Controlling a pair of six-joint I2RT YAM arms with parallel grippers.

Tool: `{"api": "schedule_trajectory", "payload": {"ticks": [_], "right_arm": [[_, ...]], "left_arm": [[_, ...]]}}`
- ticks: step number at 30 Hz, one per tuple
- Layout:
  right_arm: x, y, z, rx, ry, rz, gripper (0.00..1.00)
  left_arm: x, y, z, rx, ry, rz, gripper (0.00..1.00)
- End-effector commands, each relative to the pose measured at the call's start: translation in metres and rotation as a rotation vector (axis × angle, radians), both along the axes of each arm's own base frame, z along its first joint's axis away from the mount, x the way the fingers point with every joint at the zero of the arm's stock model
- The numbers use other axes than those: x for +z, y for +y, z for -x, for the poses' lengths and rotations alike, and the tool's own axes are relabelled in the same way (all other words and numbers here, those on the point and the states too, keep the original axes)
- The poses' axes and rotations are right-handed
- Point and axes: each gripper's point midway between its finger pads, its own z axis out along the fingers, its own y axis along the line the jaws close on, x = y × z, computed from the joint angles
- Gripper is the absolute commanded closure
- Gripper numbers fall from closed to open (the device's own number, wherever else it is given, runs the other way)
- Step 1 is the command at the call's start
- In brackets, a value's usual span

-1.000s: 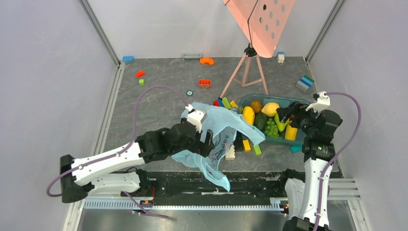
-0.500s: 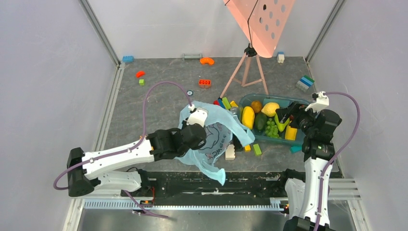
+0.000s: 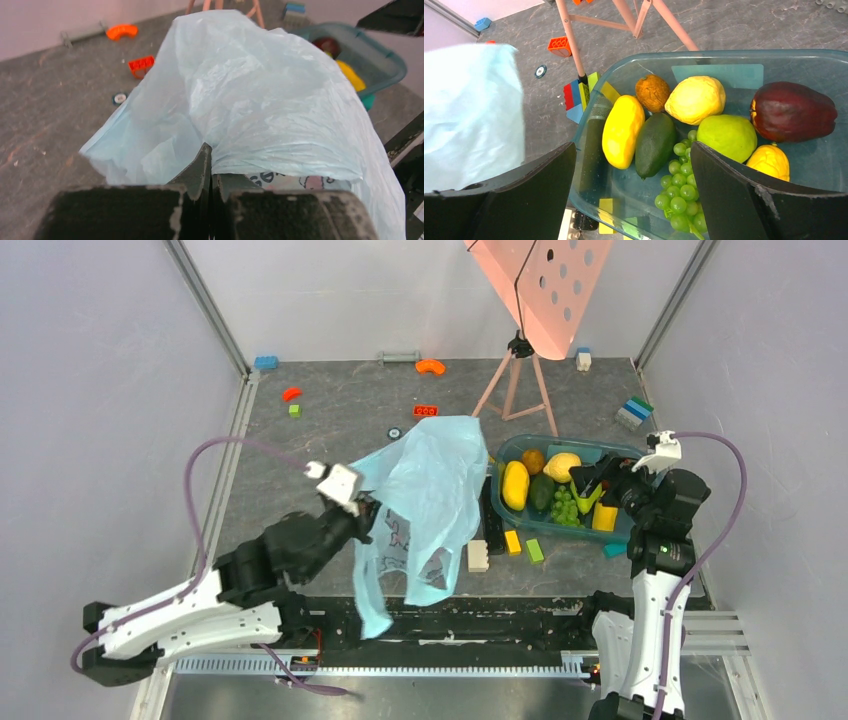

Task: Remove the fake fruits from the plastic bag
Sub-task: Pick up the plastic bag at the center of the board, then place the plastic bag at the center of the board.

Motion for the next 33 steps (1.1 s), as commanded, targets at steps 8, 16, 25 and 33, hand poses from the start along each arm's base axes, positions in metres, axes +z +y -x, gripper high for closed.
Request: {"api": "schedule_trajectory", "payload": {"ticks": [8,16,25,33], "right_arm": [[0.004,0.008,-0.003,0.046,-0.04,-0.007,0.13],[-0.002,0.008,-0.004,0.046,-0.024,-0.012,0.13],[-0.008,0.011,-0.005,0.066,0.009,-0.018,0.12],[-0.017,0.019,-0.005,0.112,0.047,-0.01,0.1]], "left_arm": [[0.045,0.044,-0.016,0.162,-0.247,0.088,0.98],[0.038,0.024,-0.069,0.229,-0.028,-0.07,0.98],[0.016,0.113,-0.124,0.535,0.162,-0.052,0.95],[-0.027,0.079,-0.109,0.35,0.298,-0.032,0.0]]}}
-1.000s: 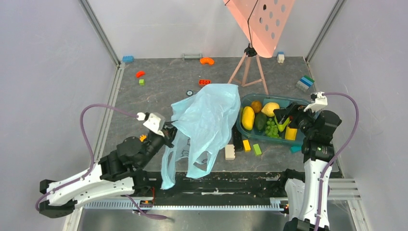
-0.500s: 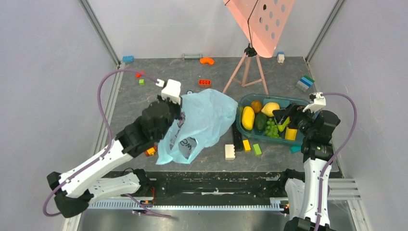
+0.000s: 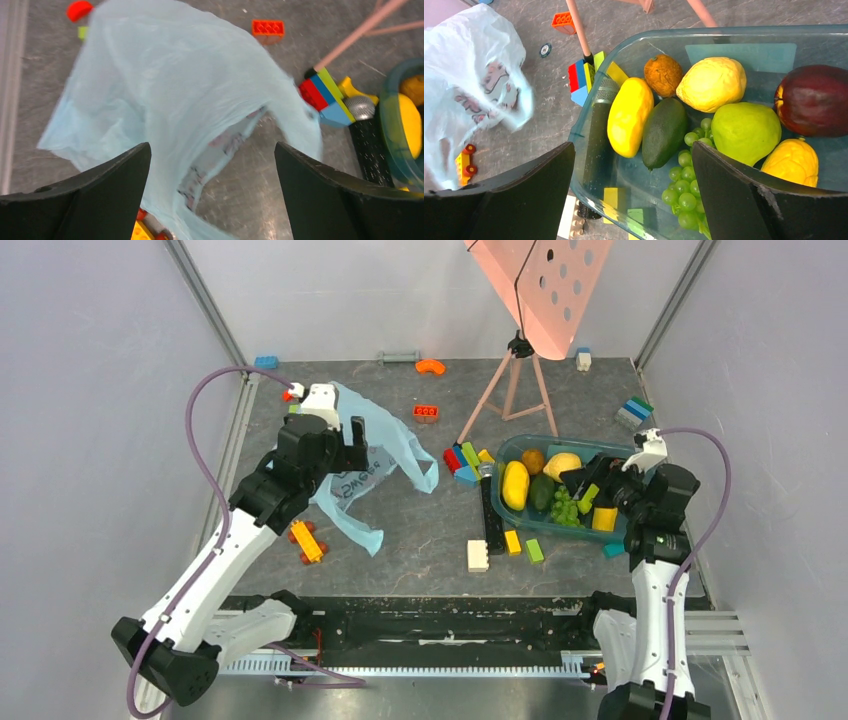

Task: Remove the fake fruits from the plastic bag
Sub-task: Place the plastic bag at the center of the board, then reset both arms

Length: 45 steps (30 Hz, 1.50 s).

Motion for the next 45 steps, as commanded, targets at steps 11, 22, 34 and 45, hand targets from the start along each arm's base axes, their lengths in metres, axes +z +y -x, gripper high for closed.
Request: {"api": "schedule_trajectory", "payload": {"ticks": [11,22,34,45], "right_arm": [[0.001,0.019,0.0,0.096,0.015,0.016,0.02],[-0.009,0.019,0.0,0.091,0.041,0.052,0.02],[-0.011,0.024,0.001,0.124,0.051,0.062,0.02],[-0.008,0.031,0.003,0.157,0.041,0.053,0.02]], "left_arm": [[-0.05,-0.023,0.052,-0.141,0.199,0.146,0.0],[-0.058,0.009,0.069,-0.06,0.13,0.102,0.0],[-0.007,0.043,0.039,0.077,0.032,-0.107,0.0],[-0.046,0.054,0.002,0.186,0.201,-0.321,0.0]]}}
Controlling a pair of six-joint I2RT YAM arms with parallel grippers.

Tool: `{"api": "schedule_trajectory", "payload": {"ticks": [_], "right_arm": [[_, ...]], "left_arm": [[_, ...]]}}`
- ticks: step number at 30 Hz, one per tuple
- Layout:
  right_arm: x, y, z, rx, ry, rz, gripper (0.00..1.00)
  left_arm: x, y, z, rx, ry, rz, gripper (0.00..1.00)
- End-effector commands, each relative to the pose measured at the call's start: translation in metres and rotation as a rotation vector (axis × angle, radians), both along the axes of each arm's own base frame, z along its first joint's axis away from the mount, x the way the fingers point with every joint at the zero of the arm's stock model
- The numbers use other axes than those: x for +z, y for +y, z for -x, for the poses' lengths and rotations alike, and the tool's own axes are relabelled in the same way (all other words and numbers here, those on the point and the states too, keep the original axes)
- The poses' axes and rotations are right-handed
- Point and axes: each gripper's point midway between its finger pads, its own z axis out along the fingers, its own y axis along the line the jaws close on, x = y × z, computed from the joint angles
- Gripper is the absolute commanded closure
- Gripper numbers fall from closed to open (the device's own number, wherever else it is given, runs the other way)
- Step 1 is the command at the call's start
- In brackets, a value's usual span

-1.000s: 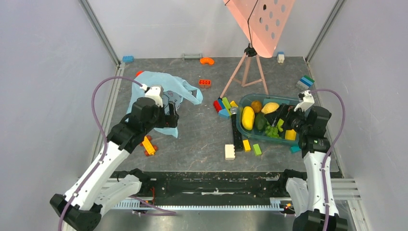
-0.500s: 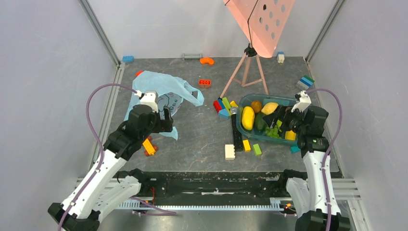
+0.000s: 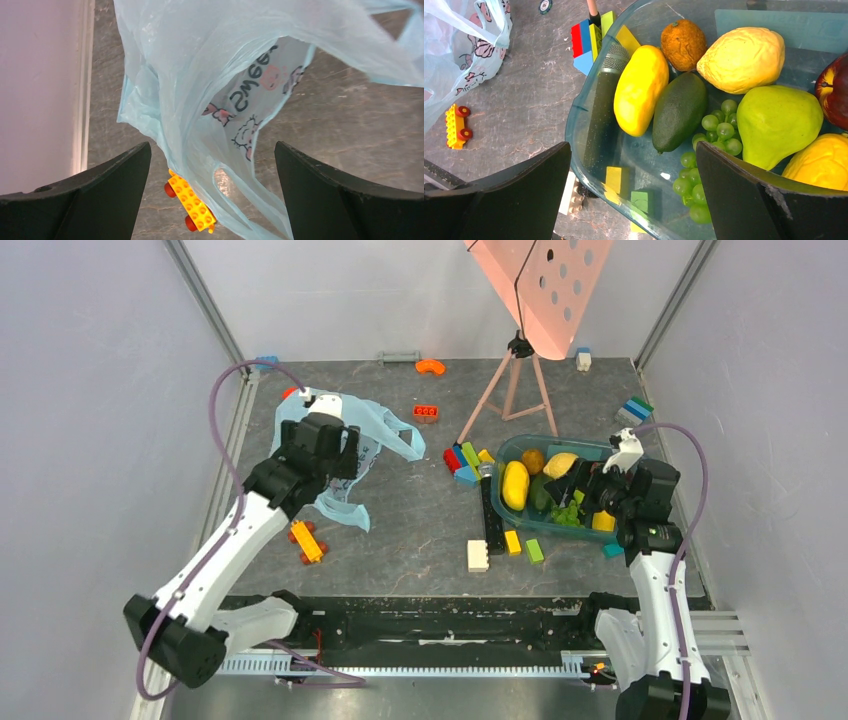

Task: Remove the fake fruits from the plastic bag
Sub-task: Reset both arms

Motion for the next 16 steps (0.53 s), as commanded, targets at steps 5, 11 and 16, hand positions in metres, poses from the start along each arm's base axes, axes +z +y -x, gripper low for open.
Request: {"api": "schedule_trajectory", "payload": {"ticks": [5,11,16], "right_arm": [[0.02,0.008,-0.002,0.048,-0.065,0.013,0.02],[0.018,0.009,-0.001,0.05,-0.06,0.011,0.02],[0.019,0.008,-0.002,0.05,-0.059,0.011,0.02]], "left_arm": [[-0.015,0.006,-0.014,0.047,0.043,-0.054,0.0],[-0.004,0.006,-0.01,0.026,-0.036,-0.009,0.0],[-0.012,0.005,-0.013,0.033,0.006,-0.022,0.0]]}}
